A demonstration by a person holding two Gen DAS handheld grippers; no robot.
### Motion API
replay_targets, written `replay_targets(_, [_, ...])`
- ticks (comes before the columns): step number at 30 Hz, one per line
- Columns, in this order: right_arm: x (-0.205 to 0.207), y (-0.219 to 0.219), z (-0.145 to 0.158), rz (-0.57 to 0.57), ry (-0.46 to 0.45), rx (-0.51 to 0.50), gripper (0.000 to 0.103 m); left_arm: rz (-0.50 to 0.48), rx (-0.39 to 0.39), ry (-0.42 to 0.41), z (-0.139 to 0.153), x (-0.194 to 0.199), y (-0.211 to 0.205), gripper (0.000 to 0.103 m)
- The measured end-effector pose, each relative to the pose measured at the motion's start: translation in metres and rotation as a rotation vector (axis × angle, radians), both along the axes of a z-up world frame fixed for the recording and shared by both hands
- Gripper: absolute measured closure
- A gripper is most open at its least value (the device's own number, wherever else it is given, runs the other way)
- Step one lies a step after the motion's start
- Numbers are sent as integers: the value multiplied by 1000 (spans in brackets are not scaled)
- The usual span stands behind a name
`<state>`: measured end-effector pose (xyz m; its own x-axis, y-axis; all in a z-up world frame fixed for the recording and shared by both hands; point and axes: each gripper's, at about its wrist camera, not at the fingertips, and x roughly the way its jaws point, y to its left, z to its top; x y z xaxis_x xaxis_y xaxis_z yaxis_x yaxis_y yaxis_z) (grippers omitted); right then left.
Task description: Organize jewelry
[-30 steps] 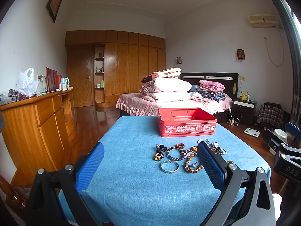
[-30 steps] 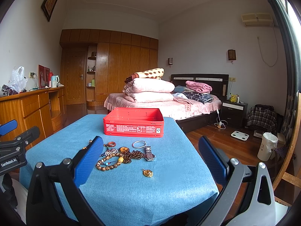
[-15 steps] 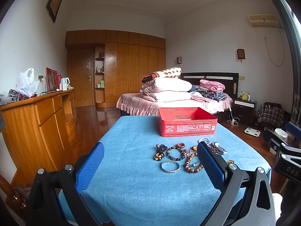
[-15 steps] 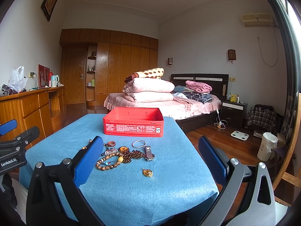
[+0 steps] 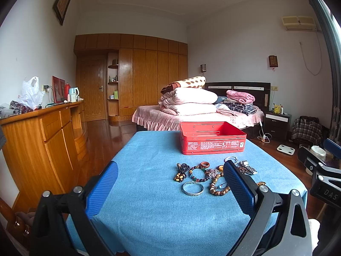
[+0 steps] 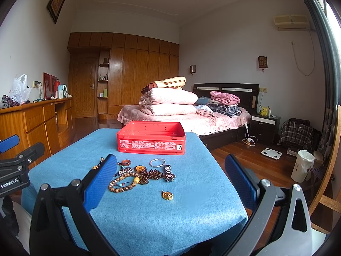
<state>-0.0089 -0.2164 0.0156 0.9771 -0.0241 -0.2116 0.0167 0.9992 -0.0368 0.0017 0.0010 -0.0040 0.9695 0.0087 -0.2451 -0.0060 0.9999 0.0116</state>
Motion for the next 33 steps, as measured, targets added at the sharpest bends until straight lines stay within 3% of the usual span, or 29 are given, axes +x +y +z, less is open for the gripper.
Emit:
replay_targets(24, [2,1,-2,-1,14,4,5,5,-5,14,-3,-1,4,6])
replay_targets(33, [21,-3,-12,11,45,29,5,7,-6,42,-10,10,6,6])
